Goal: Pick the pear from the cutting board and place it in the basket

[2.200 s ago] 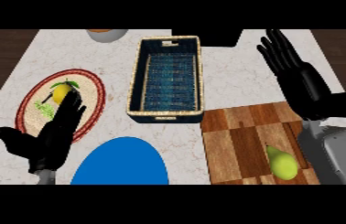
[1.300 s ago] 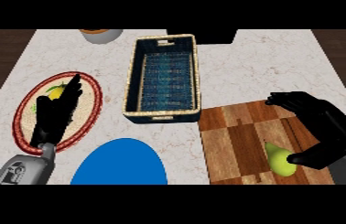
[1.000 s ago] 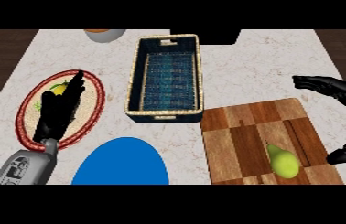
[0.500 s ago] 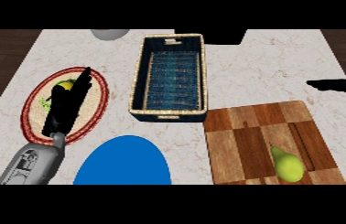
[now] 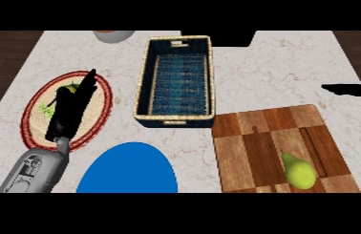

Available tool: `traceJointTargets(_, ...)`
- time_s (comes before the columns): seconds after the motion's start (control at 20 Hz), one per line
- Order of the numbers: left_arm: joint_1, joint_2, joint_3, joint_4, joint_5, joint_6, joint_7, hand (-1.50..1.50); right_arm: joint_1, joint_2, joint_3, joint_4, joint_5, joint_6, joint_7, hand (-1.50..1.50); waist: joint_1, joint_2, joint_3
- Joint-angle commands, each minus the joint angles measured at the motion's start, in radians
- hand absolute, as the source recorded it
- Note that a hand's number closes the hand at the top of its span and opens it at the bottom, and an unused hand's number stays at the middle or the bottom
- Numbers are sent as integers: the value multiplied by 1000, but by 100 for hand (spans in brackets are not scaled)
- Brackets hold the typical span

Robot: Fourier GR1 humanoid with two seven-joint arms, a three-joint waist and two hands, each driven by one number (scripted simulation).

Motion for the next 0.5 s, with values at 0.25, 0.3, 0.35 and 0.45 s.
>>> traceJointTargets(0.25,-25,-13,31,32,-3,-33,7,0,-59,77,45,160,133,24,-230,-150,-6,-1,-1)
traceJointTargets(0.3,25,5,33,-12,-14,-27,-9,0,-38,81,61,176,163,-6,-265,-150,-1,-2,-1)
traceJointTargets(0.35,-20,-6,40,23,-3,-37,-8,0,-33,131,99,160,171,-40,-237,-150,-4,0,-1)
traceJointTargets(0.45,47,4,27,-70,-4,-38,26,0,-29,124,101,203,191,-55,-277,-150,4,-4,0)
